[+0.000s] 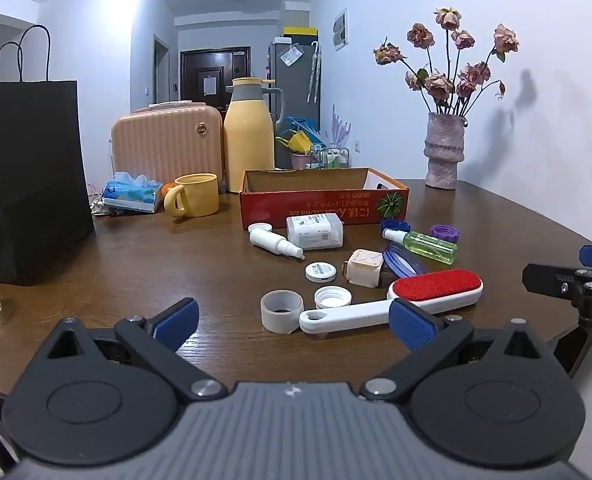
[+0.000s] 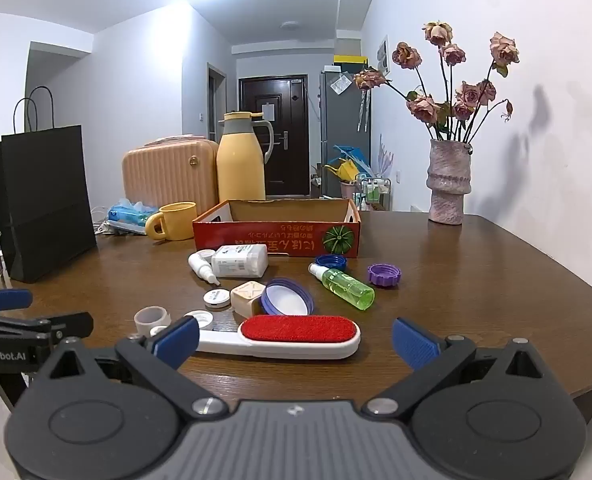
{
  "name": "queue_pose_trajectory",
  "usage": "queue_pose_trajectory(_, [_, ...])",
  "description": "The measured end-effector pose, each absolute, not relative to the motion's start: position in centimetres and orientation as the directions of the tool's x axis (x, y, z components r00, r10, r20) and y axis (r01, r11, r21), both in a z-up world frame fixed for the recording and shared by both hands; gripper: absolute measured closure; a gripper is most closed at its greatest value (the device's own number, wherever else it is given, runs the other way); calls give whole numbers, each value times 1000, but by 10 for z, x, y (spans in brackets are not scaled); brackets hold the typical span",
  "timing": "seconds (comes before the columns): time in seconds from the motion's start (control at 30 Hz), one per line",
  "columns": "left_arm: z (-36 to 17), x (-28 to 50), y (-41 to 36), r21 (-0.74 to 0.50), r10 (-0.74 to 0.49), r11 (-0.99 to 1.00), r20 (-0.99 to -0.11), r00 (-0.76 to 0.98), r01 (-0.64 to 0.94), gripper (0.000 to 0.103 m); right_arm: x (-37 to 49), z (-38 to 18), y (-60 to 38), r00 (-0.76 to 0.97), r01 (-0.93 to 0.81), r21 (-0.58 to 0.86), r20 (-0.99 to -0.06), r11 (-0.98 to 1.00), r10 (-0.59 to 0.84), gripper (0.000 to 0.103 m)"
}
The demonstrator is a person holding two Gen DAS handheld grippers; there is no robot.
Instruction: Organize rigid objects
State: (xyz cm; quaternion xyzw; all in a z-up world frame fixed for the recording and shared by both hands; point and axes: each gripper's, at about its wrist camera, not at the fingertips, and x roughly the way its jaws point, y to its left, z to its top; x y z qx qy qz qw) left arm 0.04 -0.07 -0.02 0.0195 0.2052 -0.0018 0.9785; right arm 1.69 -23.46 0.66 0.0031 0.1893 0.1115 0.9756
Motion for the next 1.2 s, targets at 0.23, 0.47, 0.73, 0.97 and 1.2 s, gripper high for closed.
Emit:
queue_pose_trajectory(0.23, [5,-5,3,16,-6,1000,-380,925,13,0,17,6,-235,905,-214,50,-365,976,217,0])
queue_pose_trajectory(0.47, [10,-12,8,18,-4,1000,-383,924,11,0,17,6,-235,904,-214,49,-369,976,217,0])
queue_pose_trajectory(0.73, [5,-6,3,21,-3,1000,-385,923,12,0,17,7,-235,903,-214,49,-370,976,217,0])
queue_pose_trajectory(0.97, [3,-3,3,22,-2,1000,-385,923,11,0,16,6,-235,903,-217,48,-370,975,219,0])
queue_pose_trajectory(1.2, [3,-3,2,23,-1,1000,-386,923,11,0,16,5,-233,903,-217,46,-370,975,218,0])
